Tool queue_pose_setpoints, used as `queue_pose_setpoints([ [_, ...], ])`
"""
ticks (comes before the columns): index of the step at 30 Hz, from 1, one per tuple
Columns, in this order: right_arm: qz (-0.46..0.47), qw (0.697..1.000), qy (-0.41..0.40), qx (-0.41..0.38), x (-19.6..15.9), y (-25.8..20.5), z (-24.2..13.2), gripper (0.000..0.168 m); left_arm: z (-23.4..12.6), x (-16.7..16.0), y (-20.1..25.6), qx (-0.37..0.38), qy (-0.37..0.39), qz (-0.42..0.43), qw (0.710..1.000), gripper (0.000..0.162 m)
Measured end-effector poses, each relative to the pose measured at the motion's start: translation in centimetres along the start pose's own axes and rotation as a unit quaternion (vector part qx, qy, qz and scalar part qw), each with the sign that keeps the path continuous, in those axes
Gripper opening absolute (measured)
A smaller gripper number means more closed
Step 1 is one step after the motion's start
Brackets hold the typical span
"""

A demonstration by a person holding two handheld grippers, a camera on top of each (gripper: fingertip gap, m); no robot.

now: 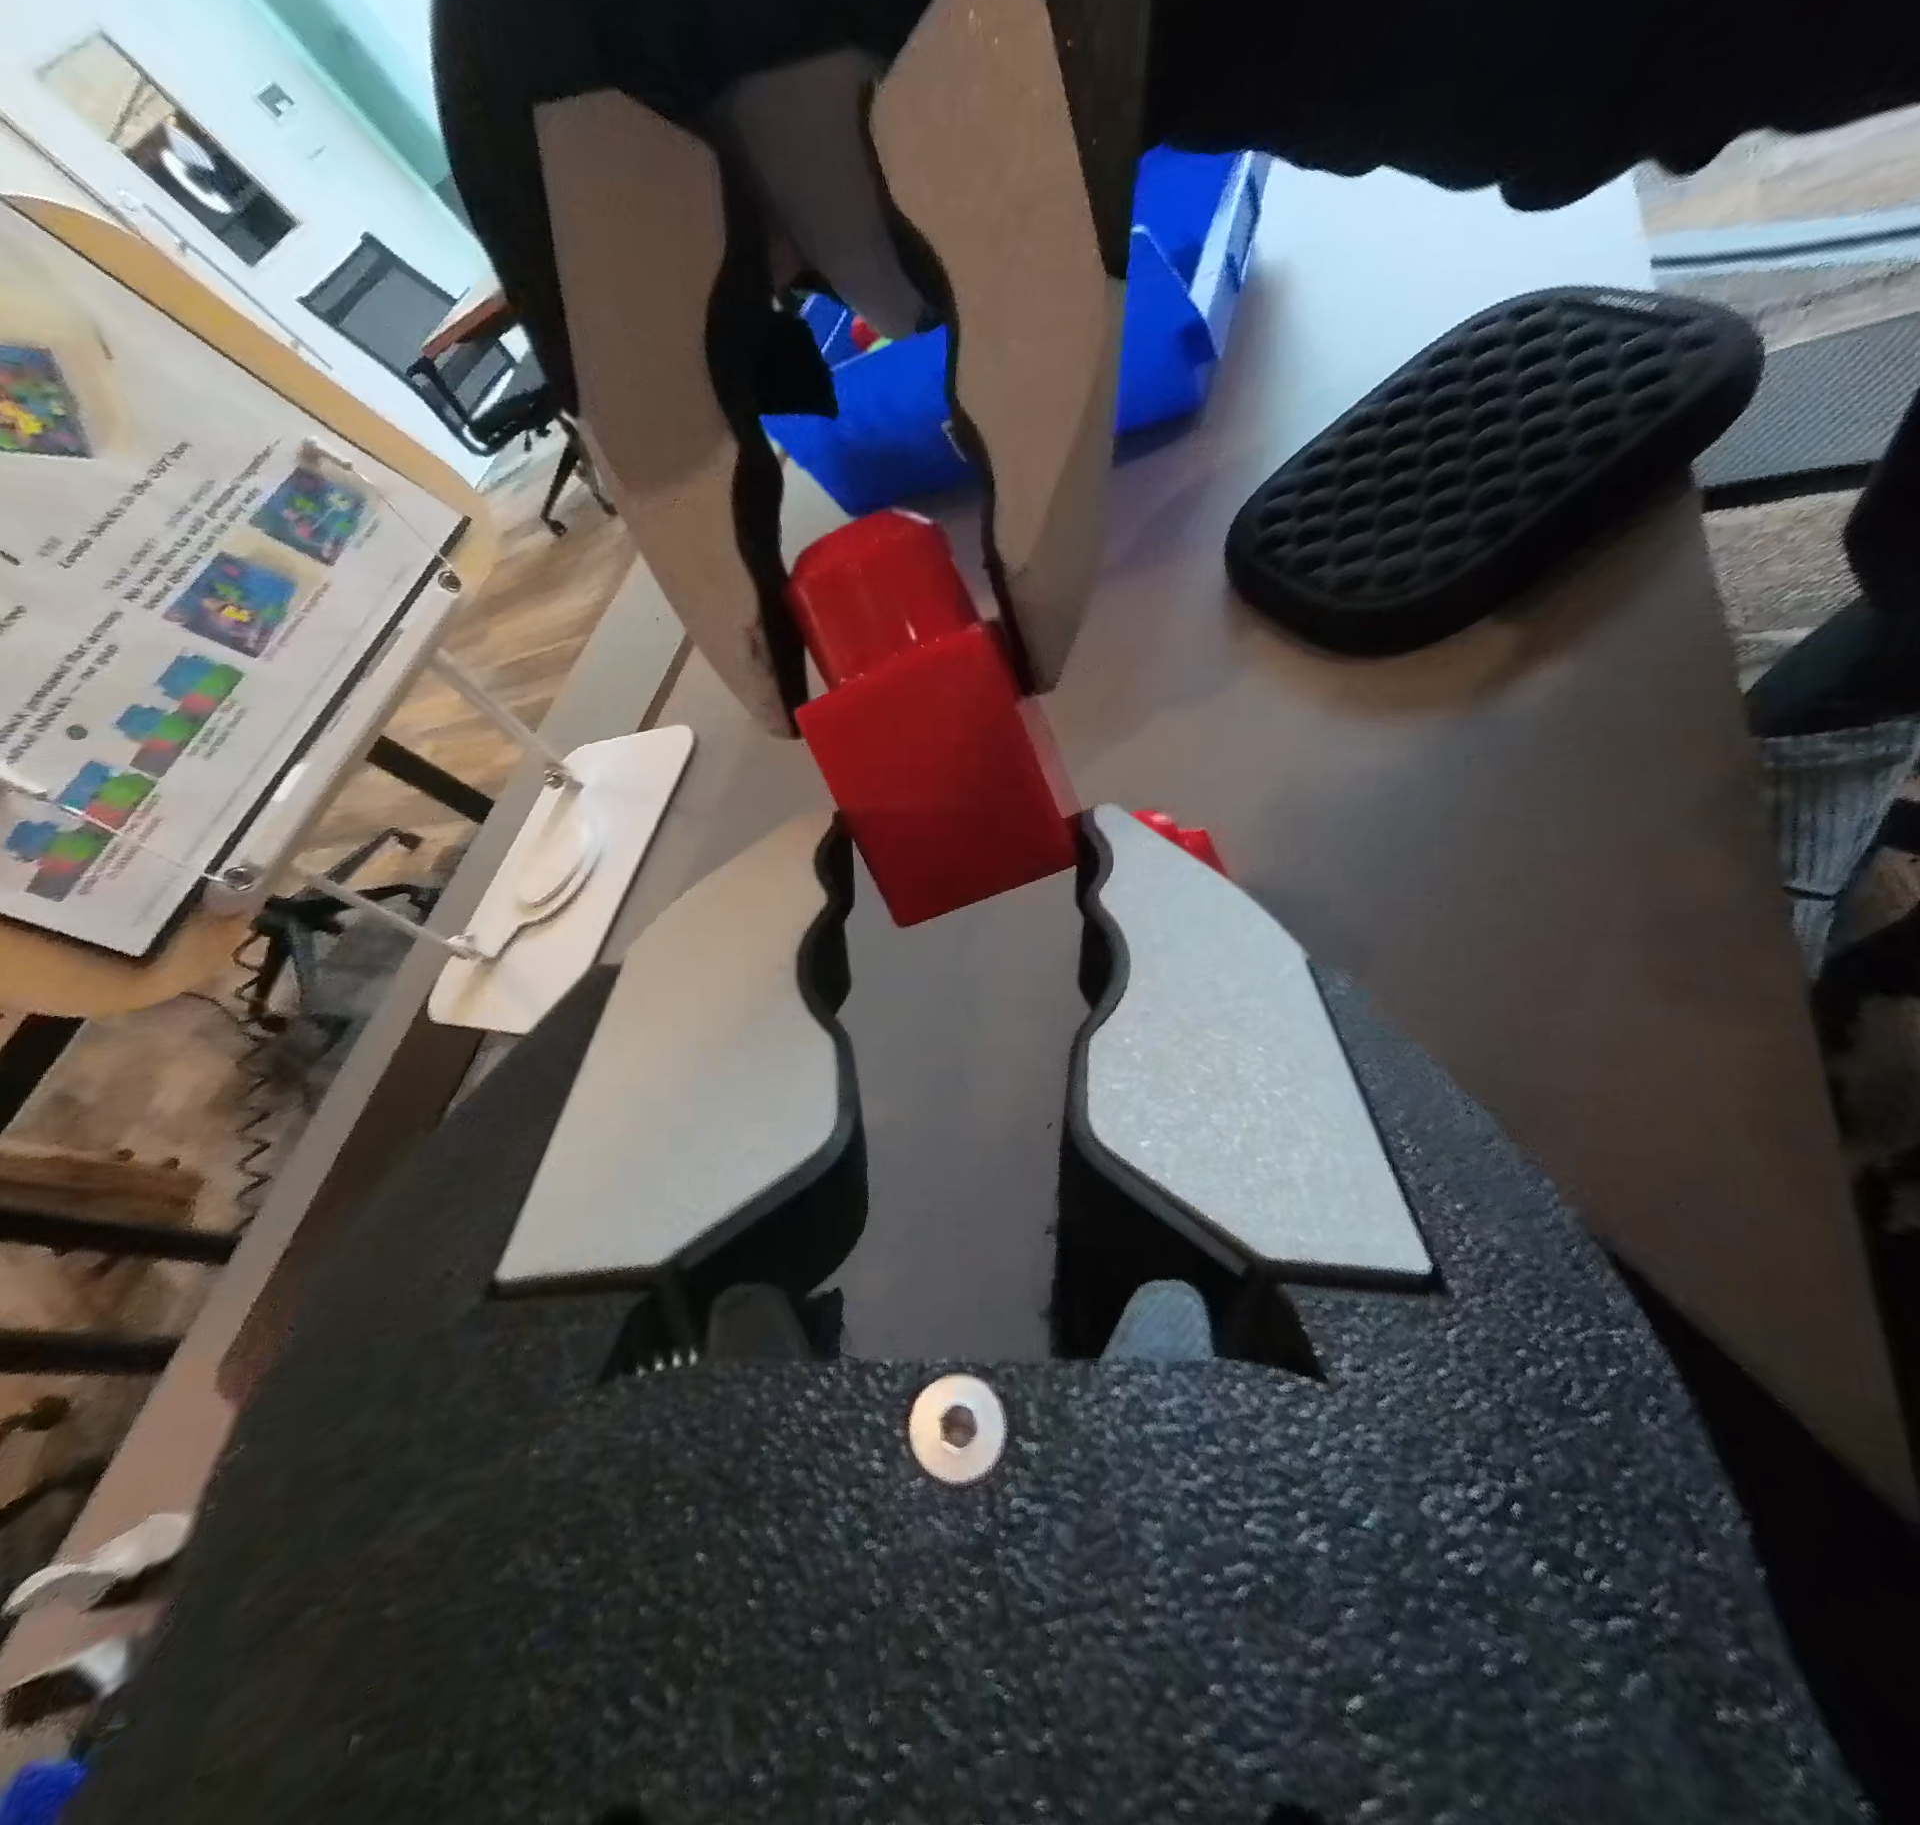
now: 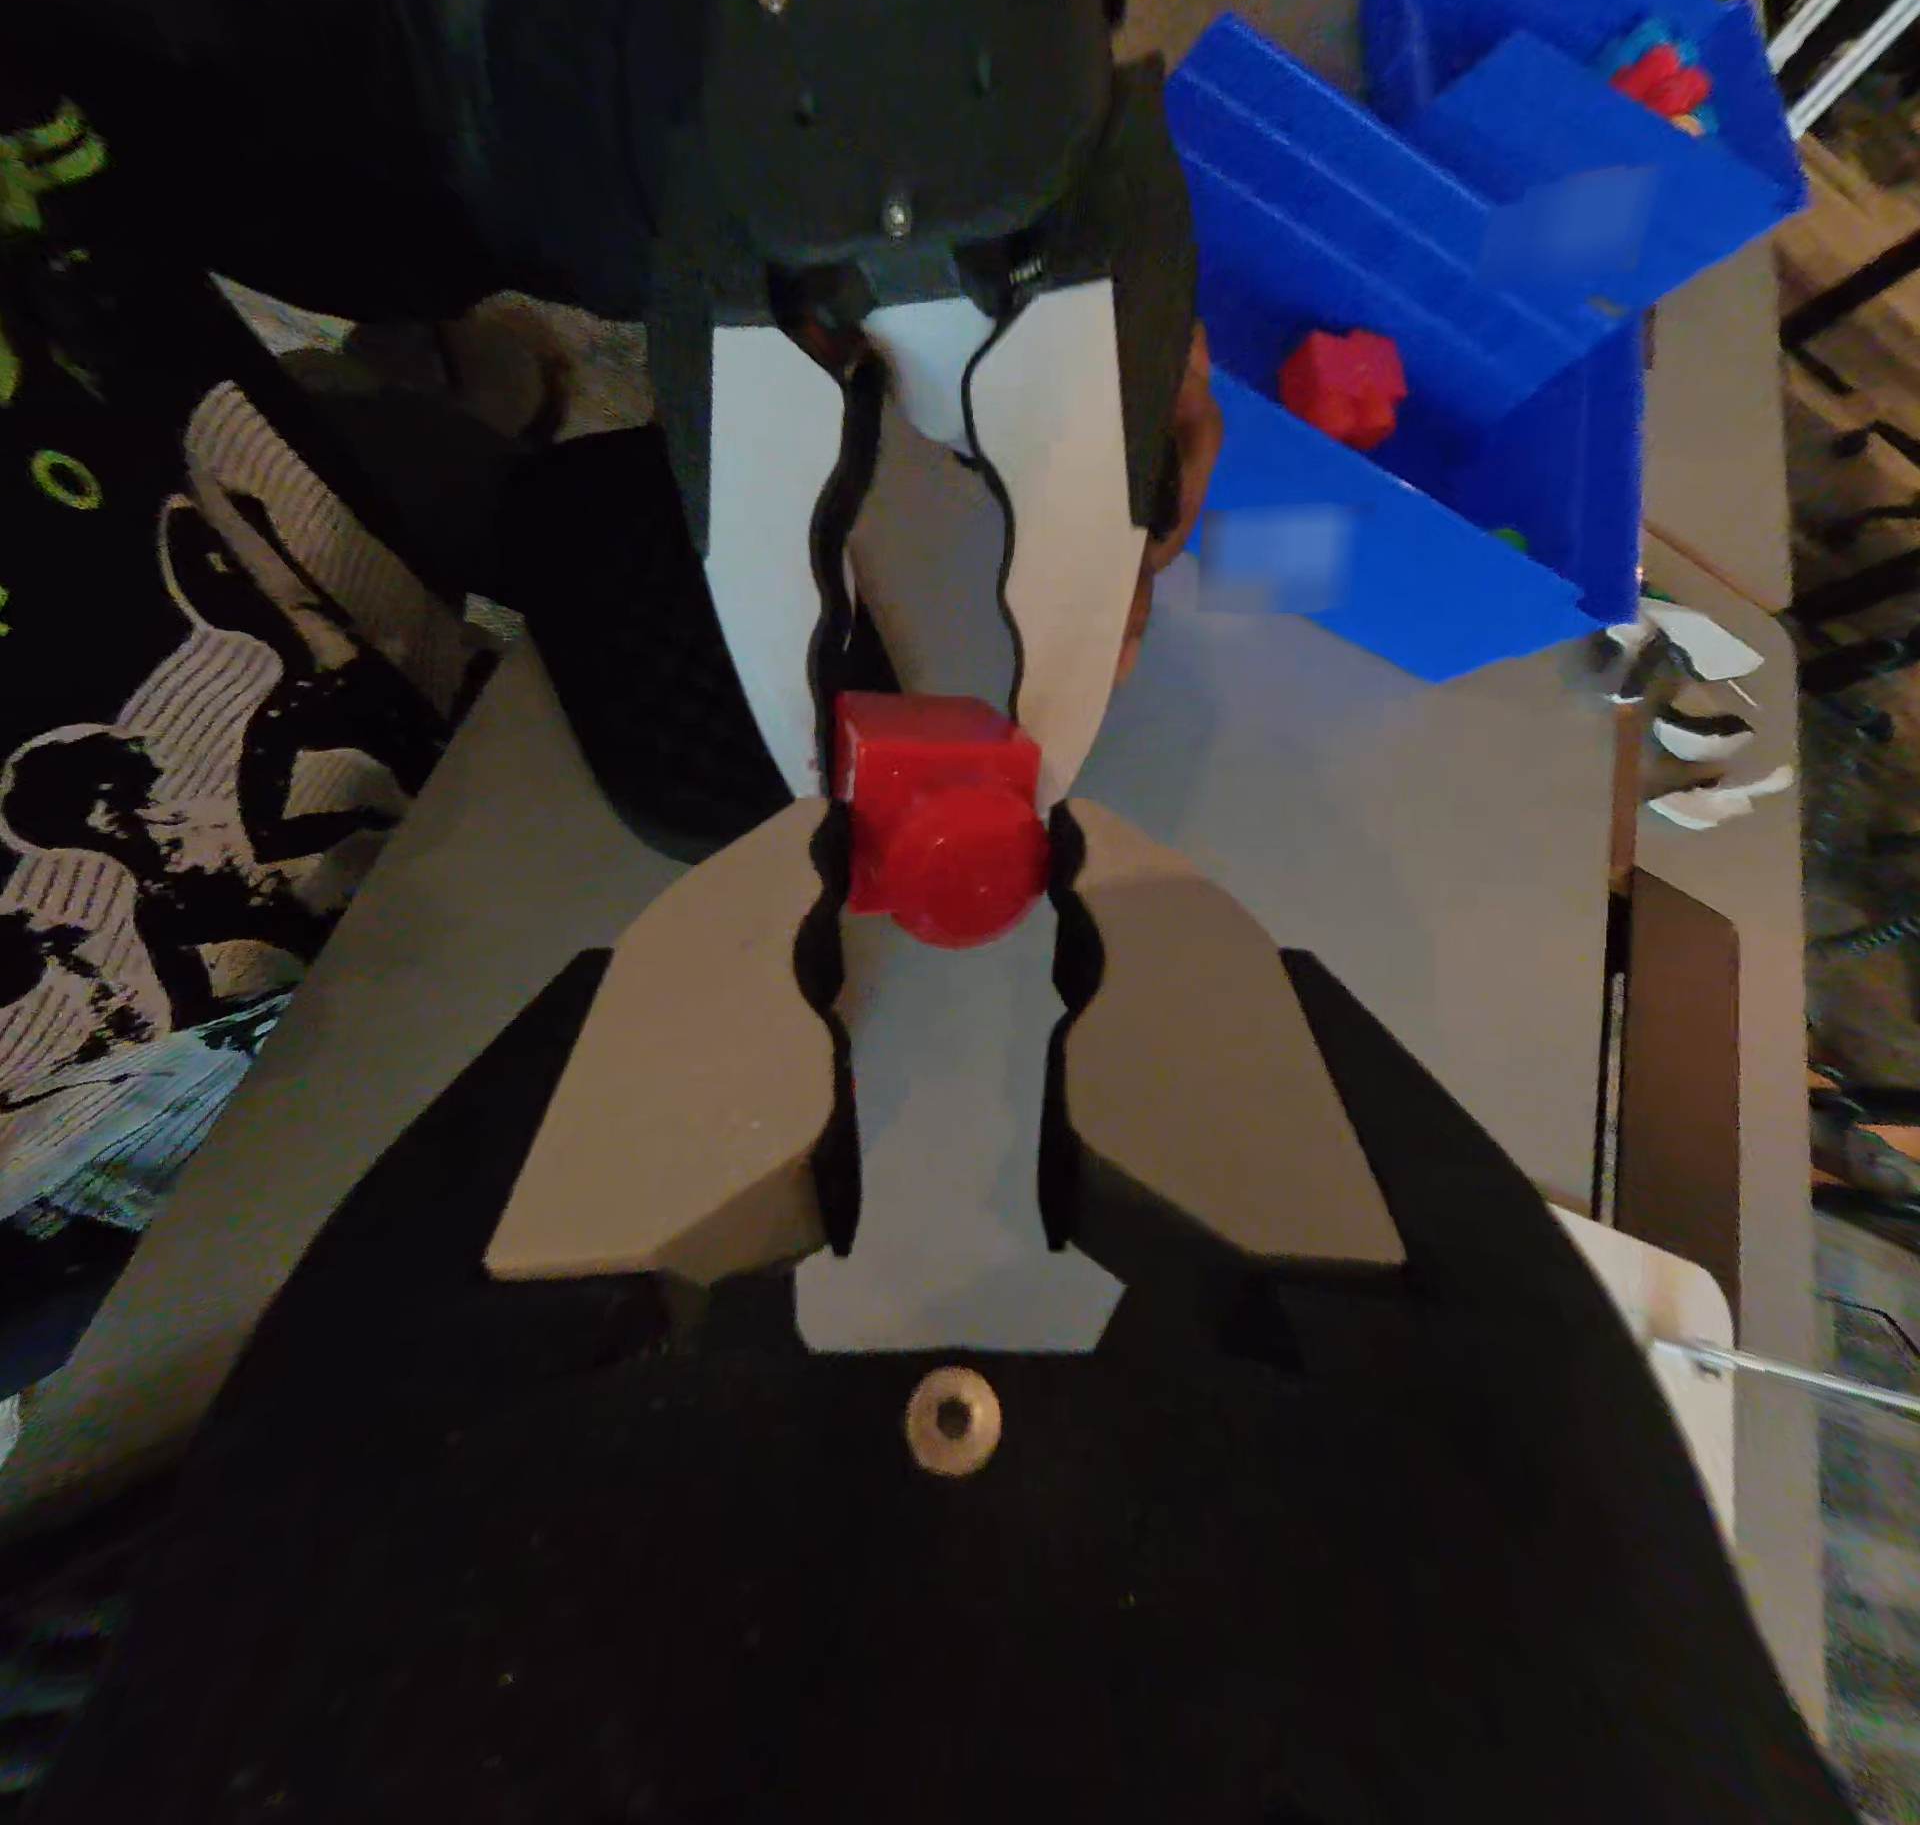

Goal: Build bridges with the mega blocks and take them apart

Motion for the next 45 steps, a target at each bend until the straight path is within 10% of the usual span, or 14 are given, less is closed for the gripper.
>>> queue_pose_setpoints([
  [6, 0.020, 0.999, -0.044, -0.014, -0.7, -1.1, -1.2, 0.035, 0.4, -0.9, 0.7, -0.005, 0.018, -0.070, 0.997, 0.050],
  [15, 0.120, 0.941, -0.316, -0.009, -7.5, -4.3, 1.0, 0.035, -1.5, -5.2, 2.2, 0.022, -0.001, -0.200, 0.979, 0.053],
  [45, 0.152, 0.929, -0.338, 0.008, -11.0, -5.1, 5.3, 0.035, -4.6, -6.6, 2.7, 0.080, -0.014, -0.216, 0.973, 0.051],
])
Point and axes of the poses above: each gripper's, where its closed fingertips meet, z out along the fingers, x out of its top, y = z × x across the jaws, the point moved 10 cm from there along -z, back along the fingers, and after that the axes turned 3 degrees about y, right-handed, at the moved point
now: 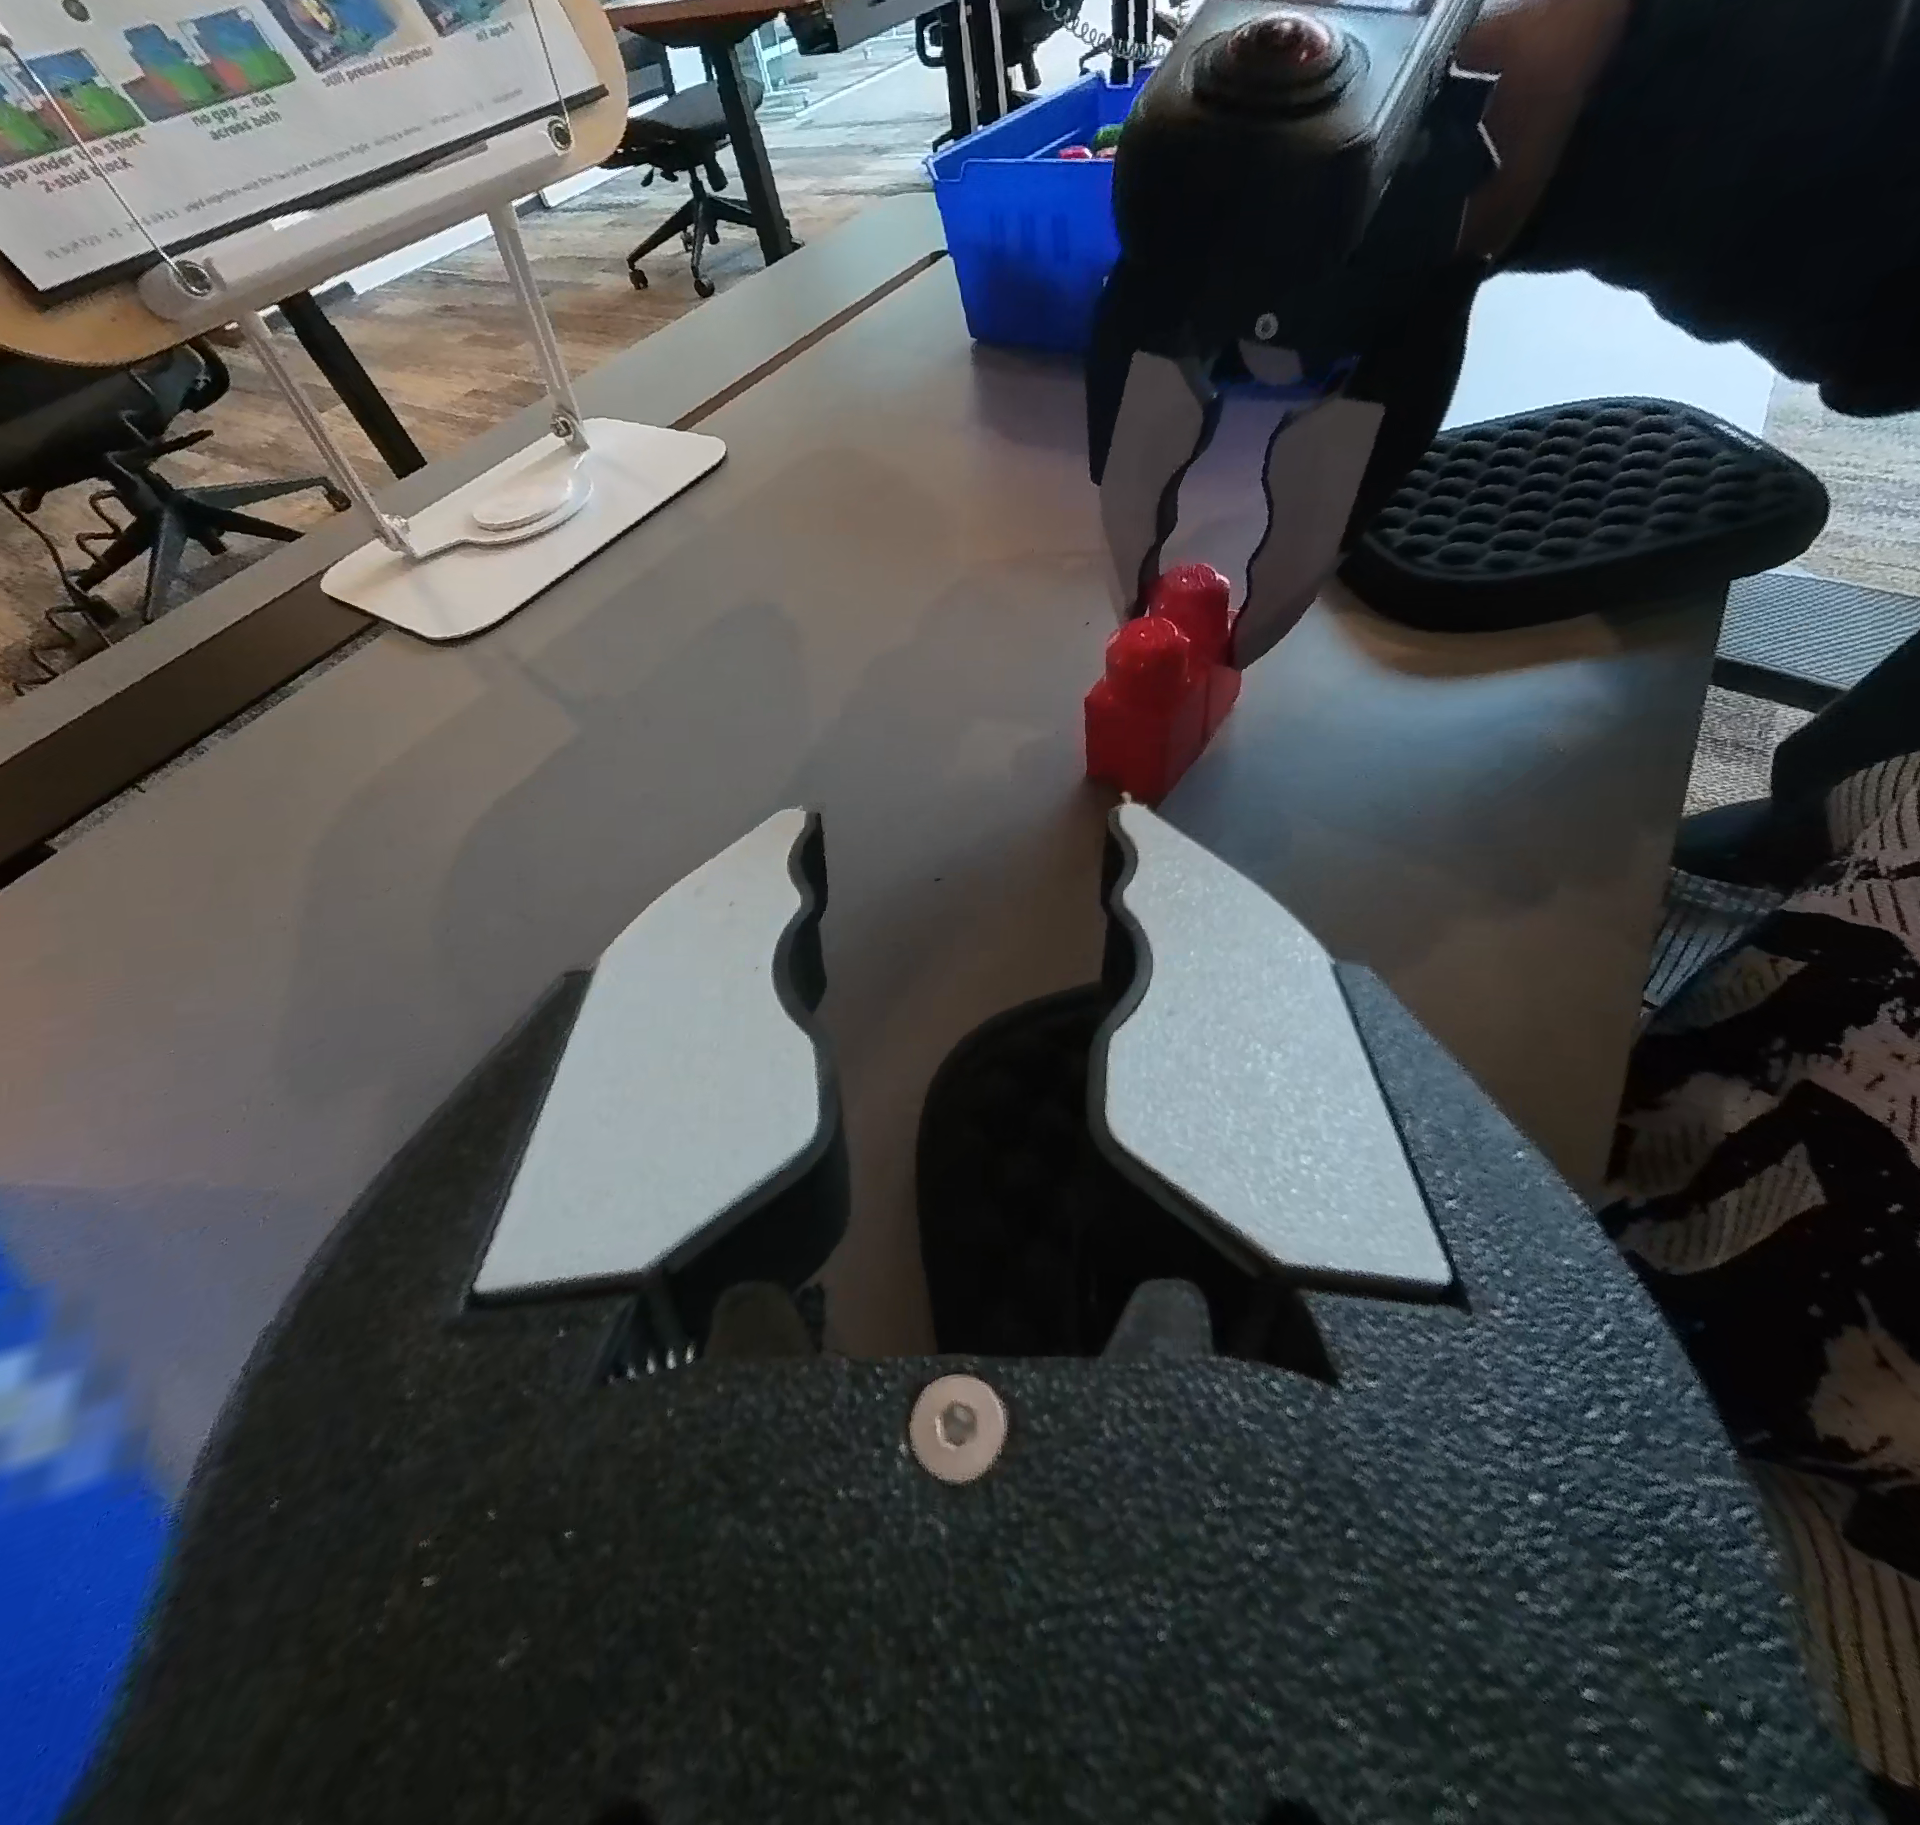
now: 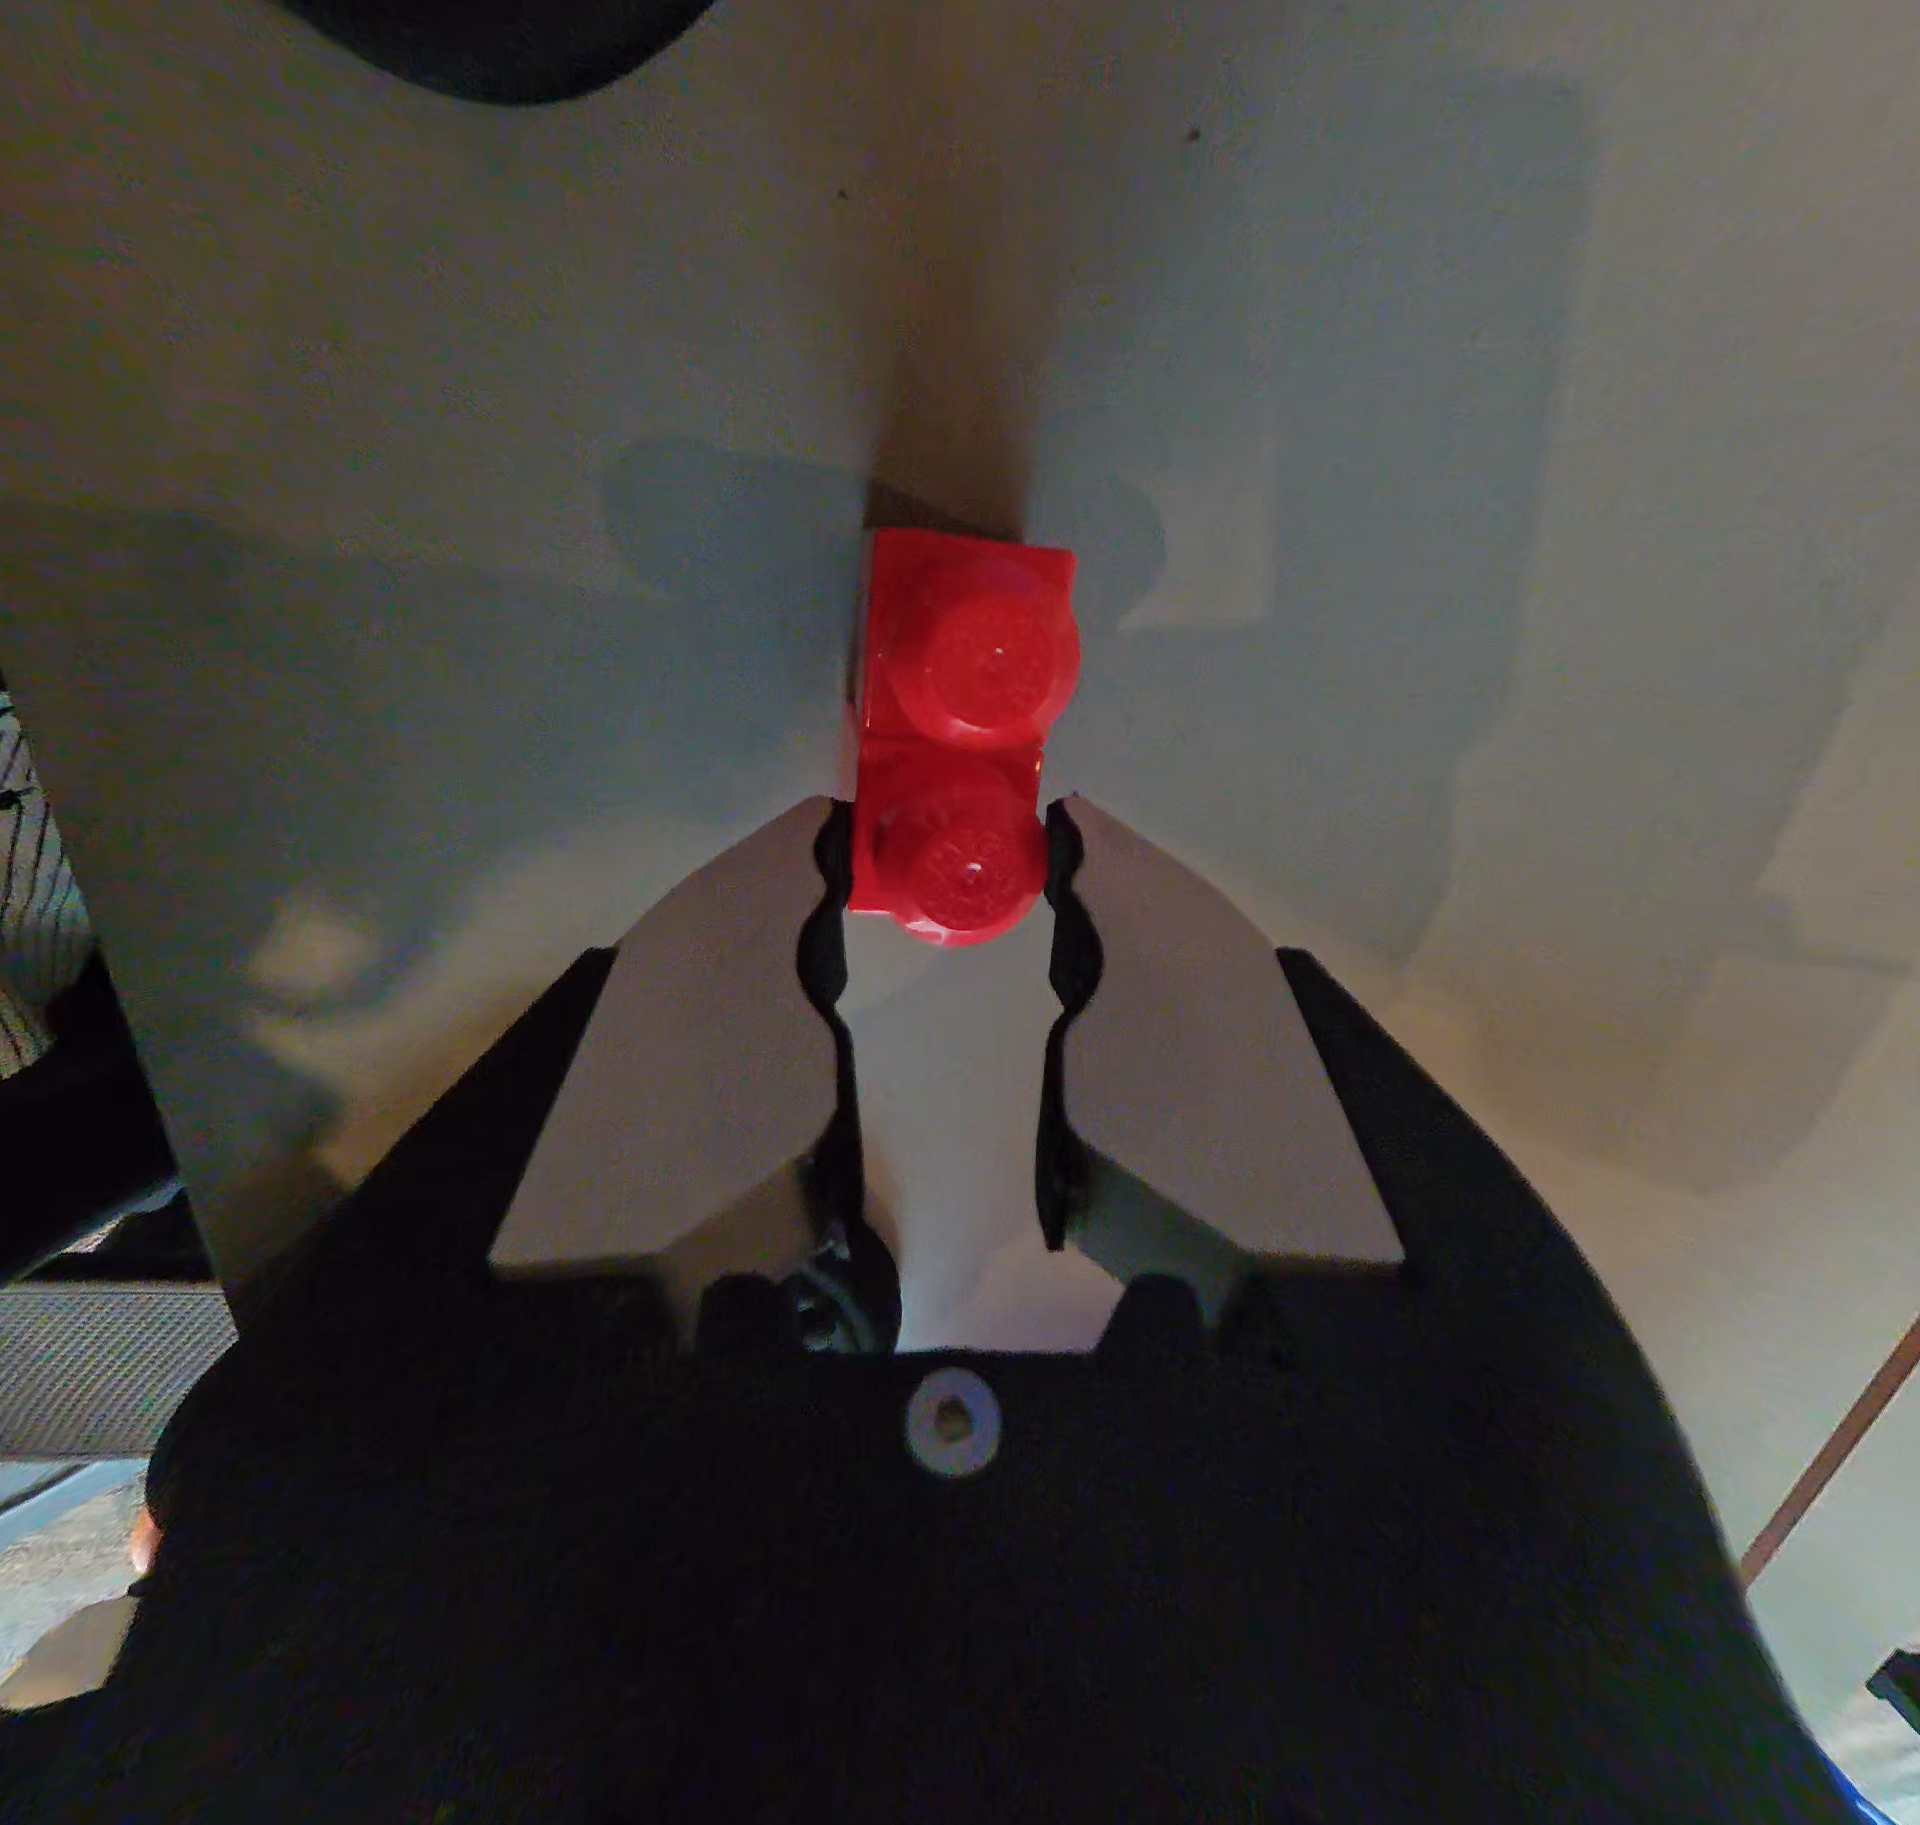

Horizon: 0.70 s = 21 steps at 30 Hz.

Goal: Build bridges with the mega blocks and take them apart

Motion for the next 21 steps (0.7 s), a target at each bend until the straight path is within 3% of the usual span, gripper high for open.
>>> queue_pose_setpoints([
  [21, 0.005, 1.000, 0.014, -0.004, 0.07, 0.07, 0.18, 0.036, 0.05, -0.01, -0.02, 0.003, -0.018, 0.015, 1.000, 0.051],
])
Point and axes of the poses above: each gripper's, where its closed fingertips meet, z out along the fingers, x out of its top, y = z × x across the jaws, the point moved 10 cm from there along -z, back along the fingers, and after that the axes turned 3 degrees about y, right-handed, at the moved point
